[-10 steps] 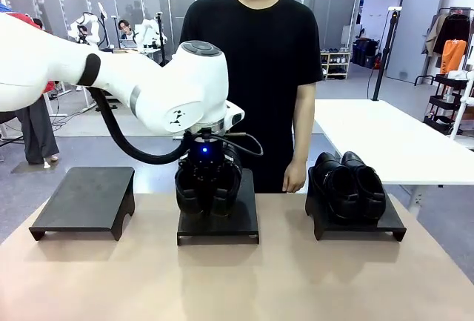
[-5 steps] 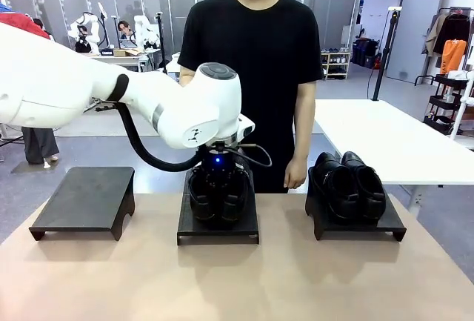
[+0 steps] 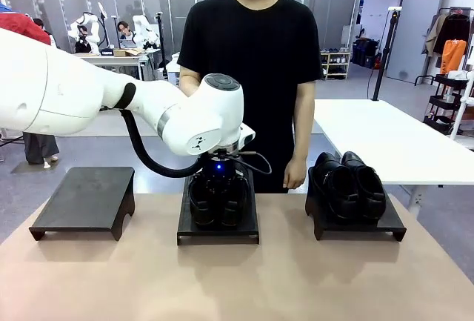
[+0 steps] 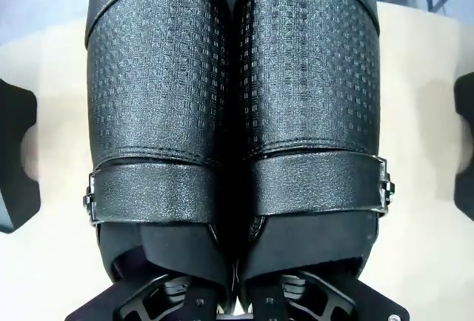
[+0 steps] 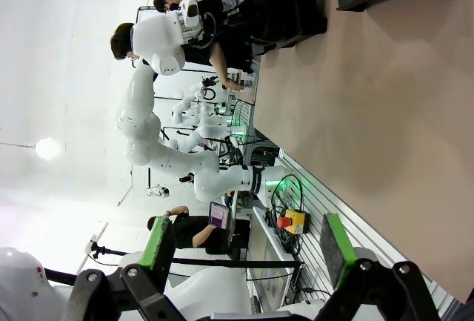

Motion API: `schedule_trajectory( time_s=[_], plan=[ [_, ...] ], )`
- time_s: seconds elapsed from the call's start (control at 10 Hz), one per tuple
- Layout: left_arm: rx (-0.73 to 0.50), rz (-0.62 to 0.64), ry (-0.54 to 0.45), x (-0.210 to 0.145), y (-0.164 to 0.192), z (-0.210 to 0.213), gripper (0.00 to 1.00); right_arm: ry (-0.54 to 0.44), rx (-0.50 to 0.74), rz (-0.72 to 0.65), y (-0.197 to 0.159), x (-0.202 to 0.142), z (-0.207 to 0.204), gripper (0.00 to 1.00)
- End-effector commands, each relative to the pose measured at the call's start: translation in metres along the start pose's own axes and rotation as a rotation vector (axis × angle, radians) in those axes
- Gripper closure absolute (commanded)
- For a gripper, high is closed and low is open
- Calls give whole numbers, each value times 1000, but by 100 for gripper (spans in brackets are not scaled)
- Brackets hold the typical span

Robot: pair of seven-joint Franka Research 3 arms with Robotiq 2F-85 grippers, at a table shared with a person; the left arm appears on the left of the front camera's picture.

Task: Place the shoes on the stand as instructed by the person.
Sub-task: Pick up another pair of Shoes and place it on the Shoes Stand indicated by the person.

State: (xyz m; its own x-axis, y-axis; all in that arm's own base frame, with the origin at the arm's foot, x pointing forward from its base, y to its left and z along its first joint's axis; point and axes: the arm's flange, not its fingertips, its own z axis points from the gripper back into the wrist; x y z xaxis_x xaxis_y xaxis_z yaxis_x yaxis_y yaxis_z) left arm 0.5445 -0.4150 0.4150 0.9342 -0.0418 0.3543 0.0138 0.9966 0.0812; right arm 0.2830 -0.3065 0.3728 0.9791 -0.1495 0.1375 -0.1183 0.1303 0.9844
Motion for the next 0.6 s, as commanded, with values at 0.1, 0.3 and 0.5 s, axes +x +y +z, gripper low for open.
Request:
schedule_trajectory(
  time_s=[0.1,0.3,0.5],
  plan=[
    [13,34,-33,6,-1,1,90,5,-16,-7,3,-3,-2,0],
    [15,36,-32,8,-1,-4,79,5,-16,-7,3,-3,-2,0],
    [14,36,-21,6,0,-4,58,5,-16,-7,3,-3,-2,0]
  ],
)
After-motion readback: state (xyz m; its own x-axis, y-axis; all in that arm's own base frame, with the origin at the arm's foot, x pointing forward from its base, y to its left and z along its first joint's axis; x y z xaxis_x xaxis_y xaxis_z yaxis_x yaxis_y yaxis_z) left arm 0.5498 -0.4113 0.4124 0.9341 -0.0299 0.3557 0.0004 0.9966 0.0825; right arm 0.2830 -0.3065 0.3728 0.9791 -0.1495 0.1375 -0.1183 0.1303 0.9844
